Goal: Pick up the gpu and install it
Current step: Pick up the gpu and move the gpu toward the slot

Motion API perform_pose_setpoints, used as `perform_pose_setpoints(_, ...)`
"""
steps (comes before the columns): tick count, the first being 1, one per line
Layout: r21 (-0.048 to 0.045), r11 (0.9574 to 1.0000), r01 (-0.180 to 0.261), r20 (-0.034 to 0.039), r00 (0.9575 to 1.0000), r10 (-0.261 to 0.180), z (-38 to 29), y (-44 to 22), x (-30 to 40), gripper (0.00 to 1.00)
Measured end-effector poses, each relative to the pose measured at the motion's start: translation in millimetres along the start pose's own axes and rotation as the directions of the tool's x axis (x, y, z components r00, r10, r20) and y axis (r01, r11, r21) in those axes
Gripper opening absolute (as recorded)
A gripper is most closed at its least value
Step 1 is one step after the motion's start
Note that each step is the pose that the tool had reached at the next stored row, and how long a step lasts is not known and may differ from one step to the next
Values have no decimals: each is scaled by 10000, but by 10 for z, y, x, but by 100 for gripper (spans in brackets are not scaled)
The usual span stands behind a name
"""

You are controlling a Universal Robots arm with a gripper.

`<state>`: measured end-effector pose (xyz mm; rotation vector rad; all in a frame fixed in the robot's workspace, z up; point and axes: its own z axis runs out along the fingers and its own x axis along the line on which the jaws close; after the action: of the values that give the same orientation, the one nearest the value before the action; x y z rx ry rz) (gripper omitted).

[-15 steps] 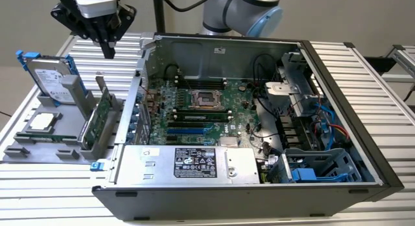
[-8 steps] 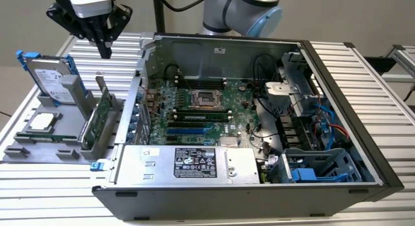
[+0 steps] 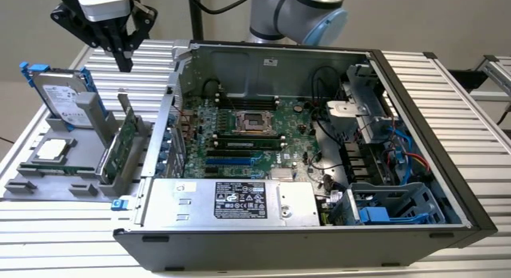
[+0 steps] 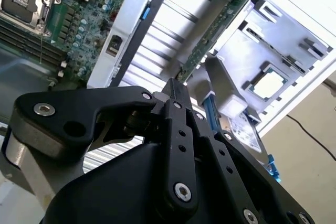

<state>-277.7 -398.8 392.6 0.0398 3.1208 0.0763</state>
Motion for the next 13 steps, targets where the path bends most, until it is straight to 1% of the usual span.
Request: perform_pose_setpoints(13, -1, 10000, 25, -1, 10000, -25, -2, -3, 116, 0)
